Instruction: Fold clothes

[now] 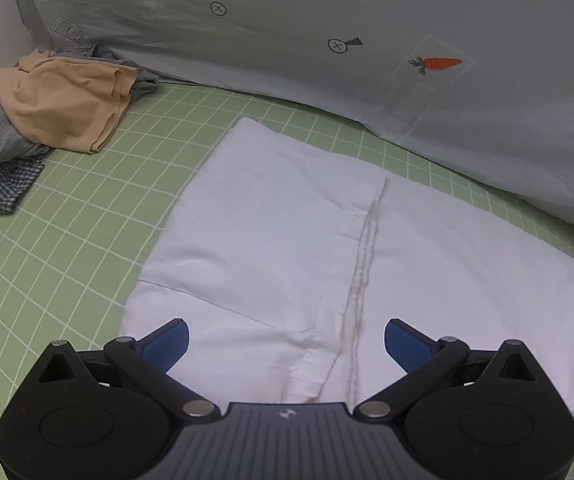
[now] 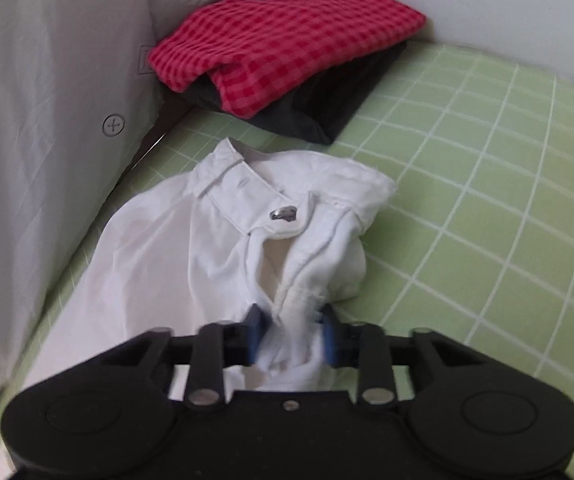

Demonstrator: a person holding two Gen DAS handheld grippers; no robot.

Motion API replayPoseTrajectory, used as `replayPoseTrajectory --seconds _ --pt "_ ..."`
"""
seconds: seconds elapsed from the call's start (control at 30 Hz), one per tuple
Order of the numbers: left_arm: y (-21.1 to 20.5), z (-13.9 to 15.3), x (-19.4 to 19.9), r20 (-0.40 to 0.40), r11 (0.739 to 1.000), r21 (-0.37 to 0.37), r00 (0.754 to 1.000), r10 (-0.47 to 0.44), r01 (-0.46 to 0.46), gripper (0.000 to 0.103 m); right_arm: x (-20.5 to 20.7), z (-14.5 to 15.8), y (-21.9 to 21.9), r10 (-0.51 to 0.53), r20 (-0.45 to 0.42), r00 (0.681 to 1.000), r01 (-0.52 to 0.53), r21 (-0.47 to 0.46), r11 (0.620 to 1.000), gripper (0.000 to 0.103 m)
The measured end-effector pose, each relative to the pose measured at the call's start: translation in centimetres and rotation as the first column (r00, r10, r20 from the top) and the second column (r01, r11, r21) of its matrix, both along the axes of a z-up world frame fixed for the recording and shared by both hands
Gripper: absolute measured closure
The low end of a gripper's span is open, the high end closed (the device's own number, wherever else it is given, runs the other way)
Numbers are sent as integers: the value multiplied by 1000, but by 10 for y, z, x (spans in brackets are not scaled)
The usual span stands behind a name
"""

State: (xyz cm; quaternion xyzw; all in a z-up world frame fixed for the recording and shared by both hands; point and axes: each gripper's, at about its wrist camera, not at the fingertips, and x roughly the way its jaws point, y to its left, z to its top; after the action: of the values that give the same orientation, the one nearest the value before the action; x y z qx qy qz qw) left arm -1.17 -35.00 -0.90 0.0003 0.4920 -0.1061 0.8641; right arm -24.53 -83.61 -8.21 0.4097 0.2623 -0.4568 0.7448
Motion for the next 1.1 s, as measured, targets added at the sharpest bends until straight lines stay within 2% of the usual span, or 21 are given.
replayPoseTrajectory --seconds 0.03,0.13,0.23,0.37,0.5,0.57,0.63,0.73,0.9,0.93,1.0,1.03,1.1 --pt "6 1 1 9 1000 -13 1000 9 -9 0 0 6 2 5 7 1000 -5 -17 1000 82" --pt "25 7 4 42 998 -43 998 38 -36 0 3 33 13 47 14 999 -45 -103 994 85" --pt "40 14 9 74 998 -47 996 42 -39 0 21 68 38 162 -51 986 -169 -263 950 85" --pt "57 24 16 121 999 -48 992 18 -13 0 56 108 89 309 -196 931 -365 -442 820 85" --pt "74 28 26 142 999 -42 990 5 1 0 94 128 143 410 -300 862 -508 -528 681 86" --pt "84 27 32 143 999 -42 990 5 1 0 113 130 170 449 -330 831 -556 -548 625 86" --pt "93 24 37 143 999 -33 990 1 3 0 132 125 199 489 -352 798 -599 -550 582 86" --pt "106 12 43 123 1000 -5 992 1 0 0 157 96 240 549 -394 737 -672 -506 540 86" --pt "119 -18 57 20 999 -42 999 33 -33 0 182 14 276 647 -427 631 -772 -268 576 85" --pt "118 -23 60 0 999 -40 999 34 -34 0 183 9 282 645 -458 612 -786 -263 559 84" --pt "117 -30 64 -23 999 -31 999 26 -26 0 187 12 291 631 -543 554 -827 -273 491 83" --pt "115 -32 63 -23 1000 -27 1000 15 -16 0 188 17 290 633 -551 544 -834 -269 483 82" --pt "112 -34 63 -27 1000 -29 1000 7 -7 0 186 30 282 644 -489 588 -804 -266 532 77"
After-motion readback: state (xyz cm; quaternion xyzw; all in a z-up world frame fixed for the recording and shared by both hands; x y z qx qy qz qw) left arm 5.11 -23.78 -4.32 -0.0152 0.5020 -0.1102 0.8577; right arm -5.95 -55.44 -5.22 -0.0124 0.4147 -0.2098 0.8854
